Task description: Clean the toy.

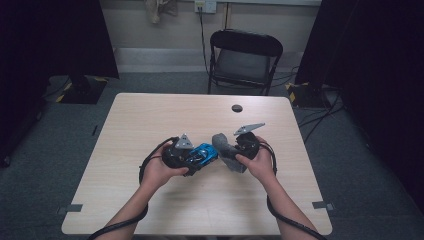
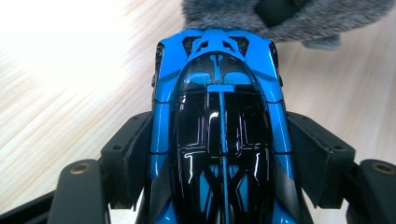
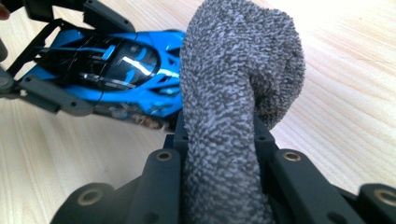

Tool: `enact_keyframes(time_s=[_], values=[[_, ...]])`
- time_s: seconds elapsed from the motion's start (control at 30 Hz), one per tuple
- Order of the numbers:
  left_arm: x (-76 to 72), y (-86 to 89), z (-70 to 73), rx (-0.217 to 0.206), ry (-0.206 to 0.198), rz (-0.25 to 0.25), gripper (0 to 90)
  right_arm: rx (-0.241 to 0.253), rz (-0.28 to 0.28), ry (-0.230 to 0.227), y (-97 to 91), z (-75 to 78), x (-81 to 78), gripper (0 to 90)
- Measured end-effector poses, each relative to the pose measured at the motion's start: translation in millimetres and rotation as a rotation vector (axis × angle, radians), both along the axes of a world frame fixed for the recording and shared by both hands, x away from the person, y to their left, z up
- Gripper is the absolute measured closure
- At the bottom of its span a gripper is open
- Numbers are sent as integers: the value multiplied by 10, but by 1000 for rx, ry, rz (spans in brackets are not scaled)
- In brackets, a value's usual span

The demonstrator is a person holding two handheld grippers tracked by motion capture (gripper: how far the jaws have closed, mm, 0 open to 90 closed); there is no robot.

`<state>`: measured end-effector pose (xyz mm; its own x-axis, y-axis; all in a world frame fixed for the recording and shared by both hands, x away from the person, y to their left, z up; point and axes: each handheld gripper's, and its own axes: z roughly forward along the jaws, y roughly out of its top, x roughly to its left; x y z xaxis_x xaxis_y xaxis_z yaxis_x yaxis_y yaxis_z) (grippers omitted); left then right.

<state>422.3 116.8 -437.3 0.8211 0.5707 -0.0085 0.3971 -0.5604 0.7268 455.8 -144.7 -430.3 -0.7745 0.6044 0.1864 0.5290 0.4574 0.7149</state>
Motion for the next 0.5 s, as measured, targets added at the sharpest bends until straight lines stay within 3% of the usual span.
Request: enact_keyframes(time_s=[0.43,0.5], values=[[154,199,6,-8,8,91,281,6,56,7,37,-29,-126,725],[167,230,29,-21,8,99,281,-15,56,4,26,-59,-150,725]])
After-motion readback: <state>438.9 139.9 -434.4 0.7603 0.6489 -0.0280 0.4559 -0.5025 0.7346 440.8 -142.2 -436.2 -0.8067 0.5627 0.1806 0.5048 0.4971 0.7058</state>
